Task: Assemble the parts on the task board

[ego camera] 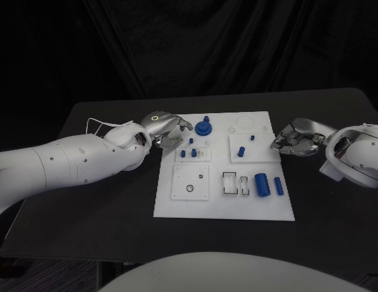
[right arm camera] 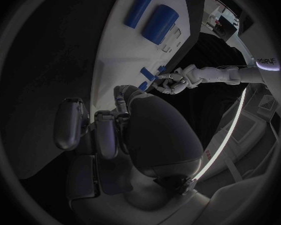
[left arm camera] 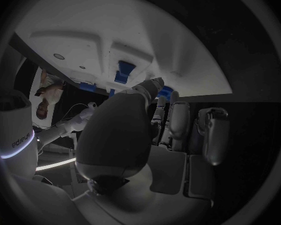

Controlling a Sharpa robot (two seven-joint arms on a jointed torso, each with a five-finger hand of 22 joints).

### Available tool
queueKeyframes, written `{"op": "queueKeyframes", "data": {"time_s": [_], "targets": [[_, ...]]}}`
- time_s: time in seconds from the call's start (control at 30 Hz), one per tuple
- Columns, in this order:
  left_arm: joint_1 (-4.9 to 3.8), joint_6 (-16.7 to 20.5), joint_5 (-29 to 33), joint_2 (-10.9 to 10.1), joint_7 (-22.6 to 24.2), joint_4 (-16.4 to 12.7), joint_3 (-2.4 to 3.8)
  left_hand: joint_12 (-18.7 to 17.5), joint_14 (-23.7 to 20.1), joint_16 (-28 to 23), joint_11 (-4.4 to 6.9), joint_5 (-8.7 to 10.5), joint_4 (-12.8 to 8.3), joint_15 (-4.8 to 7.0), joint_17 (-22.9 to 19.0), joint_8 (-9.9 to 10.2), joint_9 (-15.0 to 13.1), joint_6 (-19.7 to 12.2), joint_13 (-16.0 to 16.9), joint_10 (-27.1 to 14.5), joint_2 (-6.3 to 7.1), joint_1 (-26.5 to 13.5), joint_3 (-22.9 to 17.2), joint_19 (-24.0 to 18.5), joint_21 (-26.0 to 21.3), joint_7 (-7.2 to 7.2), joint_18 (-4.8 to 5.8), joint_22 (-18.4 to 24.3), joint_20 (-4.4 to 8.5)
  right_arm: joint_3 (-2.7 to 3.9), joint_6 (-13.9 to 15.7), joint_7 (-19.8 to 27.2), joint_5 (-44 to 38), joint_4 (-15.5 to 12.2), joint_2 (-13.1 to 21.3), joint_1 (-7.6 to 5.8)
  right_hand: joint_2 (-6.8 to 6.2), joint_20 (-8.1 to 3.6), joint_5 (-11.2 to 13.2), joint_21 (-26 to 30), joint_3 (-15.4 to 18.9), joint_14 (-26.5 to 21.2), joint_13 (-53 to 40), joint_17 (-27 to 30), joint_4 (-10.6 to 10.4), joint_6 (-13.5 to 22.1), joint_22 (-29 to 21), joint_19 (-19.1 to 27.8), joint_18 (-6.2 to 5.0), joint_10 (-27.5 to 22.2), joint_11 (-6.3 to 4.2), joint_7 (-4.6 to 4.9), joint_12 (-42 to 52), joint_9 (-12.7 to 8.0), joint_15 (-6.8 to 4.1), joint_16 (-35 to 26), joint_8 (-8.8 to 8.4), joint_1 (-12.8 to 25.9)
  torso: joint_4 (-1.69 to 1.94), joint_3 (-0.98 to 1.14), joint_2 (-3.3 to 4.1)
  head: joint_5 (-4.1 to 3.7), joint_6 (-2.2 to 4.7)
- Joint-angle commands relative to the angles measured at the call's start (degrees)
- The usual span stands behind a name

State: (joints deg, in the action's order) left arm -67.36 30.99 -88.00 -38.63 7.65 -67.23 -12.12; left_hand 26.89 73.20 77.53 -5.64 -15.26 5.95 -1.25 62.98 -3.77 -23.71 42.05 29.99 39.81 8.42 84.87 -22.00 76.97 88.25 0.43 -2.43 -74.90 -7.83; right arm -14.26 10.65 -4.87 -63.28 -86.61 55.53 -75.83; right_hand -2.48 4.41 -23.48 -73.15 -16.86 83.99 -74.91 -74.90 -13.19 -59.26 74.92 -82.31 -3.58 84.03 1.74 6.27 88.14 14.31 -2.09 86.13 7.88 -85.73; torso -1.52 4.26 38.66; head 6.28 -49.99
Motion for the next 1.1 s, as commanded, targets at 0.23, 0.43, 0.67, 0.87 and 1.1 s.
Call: {"op": "queueKeyframes", "data": {"time_s": [0.23, 0.43, 0.67, 0.87, 1.1], "targets": [[0.09, 6.5, 15.5, -4.6, 10.4, -1.9, 0.03, 5.2, -37.3, -29.4, 1.59, -2.74, 0.1, -0.69, -27.1, -4.1, 1.4, 10.3, 0.3, 2.5, 0.72, 4.2, -5.0, -47.0, -30.5, 5.21, -7.38, 12.0, 0.41, 0.07, 1.4, -1.1, -0.1, -0.9, 1.1, -0.87, 0.15, -0.03, -0.4, 0.2, -0.4, 4.3, -11.8, -11.2, 0.2, 0.3, 9.9, 0.2, -0.36, 1.9, 0.21, 0.10, -0.9, 0.1, 0.24, -0.1, 0.19, 0.0, 0.11, -0.07, 0.08, 1.80, -0.01], [0.06, -1.1, 39.9, -8.3, 26.1, -5.6, 0.02, 4.1, -46.3, -36.9, -0.57, -10.69, 2.5, -3.59, -32.8, -3.7, 2.6, 10.3, -2.1, -2.2, -3.41, 1.2, -0.9, -59.8, -39.3, 5.75, -4.84, 13.4, -0.01, 0.07, 3.0, -1.1, -2.7, -2.2, 0.9, -4.38, -0.88, 0.16, 0.0, 0.3, -1.0, 4.3, -5.1, -11.0, 0.9, 0.9, 9.9, 0.2, -0.37, -5.7, 0.43, 0.37, -7.2, 0.4, 0.45, -0.3, 0.17, -0.5, 0.00, -0.14, 0.05, 2.88, -0.01], [0.06, -12.8, 60.1, -12.5, 36.3, -12.8, 0.02, -3.5, -48.6, -48.1, -1.72, -15.27, 8.1, -5.02, -44.2, -4.4, 4.5, 8.7, -12.8, -4.8, -6.95, 0.1, 3.3, -68.3, -59.8, 5.48, -3.45, 27.2, -0.24, 0.08, 6.4, 0.1, -13.3, -3.6, 0.2, -7.05, -3.05, -0.49, 0.5, 0.1, -1.1, 2.7, 8.0, -6.9, 2.5, -1.1, 9.9, 0.1, -0.31, -17.9, -0.30, -0.51, -20.9, 3.0, -0.26, -4.4, 3.55, -1.2, -0.06, -0.23, 0.04, 3.57, -0.01], [0.06, -23.8, 73.0, -14.0, 39.6, -17.4, 0.01, -8.4, -60.1, -63.2, -2.82, -16.05, 10.5, -7.11, -55.5, 0.1, 10.1, 0.4, -19.7, -11.9, -8.34, -3.0, 9.4, -68.8, -73.2, 8.63, -3.41, 39.9, -2.05, 0.08, 5.7, 0.2, -20.6, -3.3, -0.8, -6.81, -4.33, -0.07, 1.0, 3.4, -2.9, 1.6, 26.1, -4.2, 1.3, 2.0, 9.1, 1.6, -0.86, -34.8, 0.52, 0.24, -41.3, 4.5, 0.44, -6.9, 4.41, -0.2, 0.84, -0.60, 0.35, 2.90, -0.01], [0.08, -28.4, 76.9, -14.4, 41.3, -20.0, 0.01, -12.3, -64.0, -70.0, -2.03, -16.25, 10.6, -6.47, -61.1, 1.1, 18.5, -13.8, -26.8, -18.7, -12.44, -5.0, 18.4, -69.2, -85.2, 6.76, -5.97, 58.3, -4.30, 0.08, 6.0, -0.1, -27.0, -3.2, -1.0, -4.66, -5.77, 0.29, 0.3, 6.8, -4.2, -0.5, 33.4, -0.8, 1.5, 6.3, 8.2, 3.6, -1.54, -39.7, 1.94, 0.85, -49.9, 4.5, 0.64, -10.0, 3.53, -0.5, 2.02, -1.90, 0.95, 0.36, -0.01]]}}
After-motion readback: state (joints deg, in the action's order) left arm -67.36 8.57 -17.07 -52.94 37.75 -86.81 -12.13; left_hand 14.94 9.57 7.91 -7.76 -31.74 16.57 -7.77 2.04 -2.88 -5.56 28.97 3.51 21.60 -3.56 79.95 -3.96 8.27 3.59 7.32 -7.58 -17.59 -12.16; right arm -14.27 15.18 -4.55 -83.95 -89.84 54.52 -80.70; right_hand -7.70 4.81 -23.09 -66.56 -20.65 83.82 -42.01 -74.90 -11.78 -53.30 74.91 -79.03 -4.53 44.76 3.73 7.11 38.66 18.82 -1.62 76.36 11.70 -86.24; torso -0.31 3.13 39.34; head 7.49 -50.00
